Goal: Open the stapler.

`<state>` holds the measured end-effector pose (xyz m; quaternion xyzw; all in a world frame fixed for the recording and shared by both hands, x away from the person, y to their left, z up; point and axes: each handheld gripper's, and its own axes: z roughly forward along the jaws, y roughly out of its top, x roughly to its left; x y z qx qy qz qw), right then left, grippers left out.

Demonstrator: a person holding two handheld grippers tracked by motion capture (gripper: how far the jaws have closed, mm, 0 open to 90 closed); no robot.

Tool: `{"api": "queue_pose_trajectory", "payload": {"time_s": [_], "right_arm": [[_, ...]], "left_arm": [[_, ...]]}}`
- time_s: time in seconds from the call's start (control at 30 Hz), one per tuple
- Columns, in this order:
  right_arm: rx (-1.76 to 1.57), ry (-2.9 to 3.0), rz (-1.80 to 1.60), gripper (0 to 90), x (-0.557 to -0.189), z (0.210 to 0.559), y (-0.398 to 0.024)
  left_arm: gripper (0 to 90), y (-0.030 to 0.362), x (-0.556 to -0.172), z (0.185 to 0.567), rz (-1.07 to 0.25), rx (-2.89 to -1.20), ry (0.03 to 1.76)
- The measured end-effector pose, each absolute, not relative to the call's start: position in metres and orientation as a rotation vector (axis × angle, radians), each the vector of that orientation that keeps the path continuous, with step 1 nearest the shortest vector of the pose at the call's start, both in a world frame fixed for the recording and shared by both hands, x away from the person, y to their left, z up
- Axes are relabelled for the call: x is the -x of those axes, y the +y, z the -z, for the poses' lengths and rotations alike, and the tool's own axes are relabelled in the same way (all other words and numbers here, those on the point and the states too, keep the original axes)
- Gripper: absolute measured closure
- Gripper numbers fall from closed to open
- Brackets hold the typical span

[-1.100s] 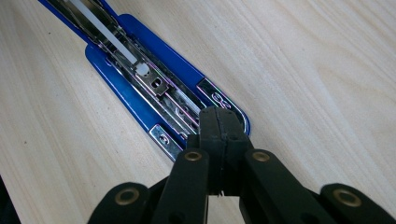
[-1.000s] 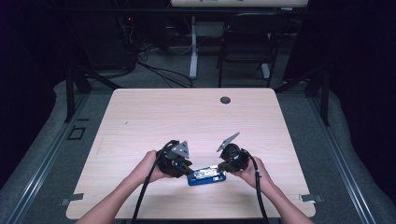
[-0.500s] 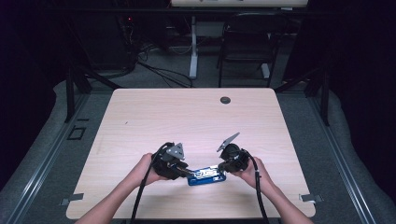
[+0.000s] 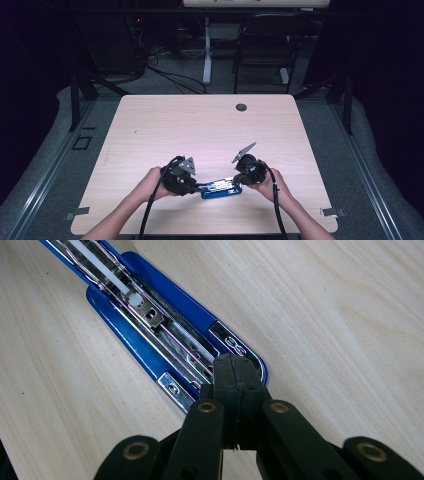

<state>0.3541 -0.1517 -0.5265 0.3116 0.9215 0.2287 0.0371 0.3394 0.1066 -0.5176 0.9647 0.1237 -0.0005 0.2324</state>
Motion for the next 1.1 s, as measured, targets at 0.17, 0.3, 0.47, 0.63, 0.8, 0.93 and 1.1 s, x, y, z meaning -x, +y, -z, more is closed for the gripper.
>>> {"api": "queue_pose_trajectory", "payload": {"time_s": [0.17, 0.3, 0.47, 0.63, 0.8, 0.93, 1.1], "right_arm": [[-0.951, 2.835, -0.679, 90.0, -0.355, 0.528, -0.152], [-0.958, 2.830, -0.693, 90.0, -0.355, 0.529, -0.152], [-0.970, 2.828, -0.701, 90.0, -0.355, 0.529, -0.152], [-0.982, 2.829, -0.720, 90.0, -0.355, 0.527, -0.154], [-1.008, 2.828, -0.725, 90.0, -0.356, 0.526, -0.153], [-1.027, 2.828, -0.728, 90.0, -0.356, 0.526, -0.153], [-1.000, 2.824, -0.774, 84.5, -0.355, 0.521, -0.154]], "left_arm": [[65.3, 0.107, -0.340, 0.526, 0.018, -2.672, 0.346], [65.5, 0.105, -0.341, 0.535, 0.015, -2.699, 0.345], [65.4, 0.107, -0.341, 0.536, 0.016, -2.683, 0.344], [65.5, 0.108, -0.344, 0.538, 0.026, -2.684, 0.314], [65.2, 0.109, -0.351, 0.538, 0.060, -2.685, 0.299], [65.2, 0.111, -0.357, 0.538, 0.087, -2.683, 0.250], [65.3, 0.112, -0.361, 0.538, 0.097, -2.690, 0.213]]}}
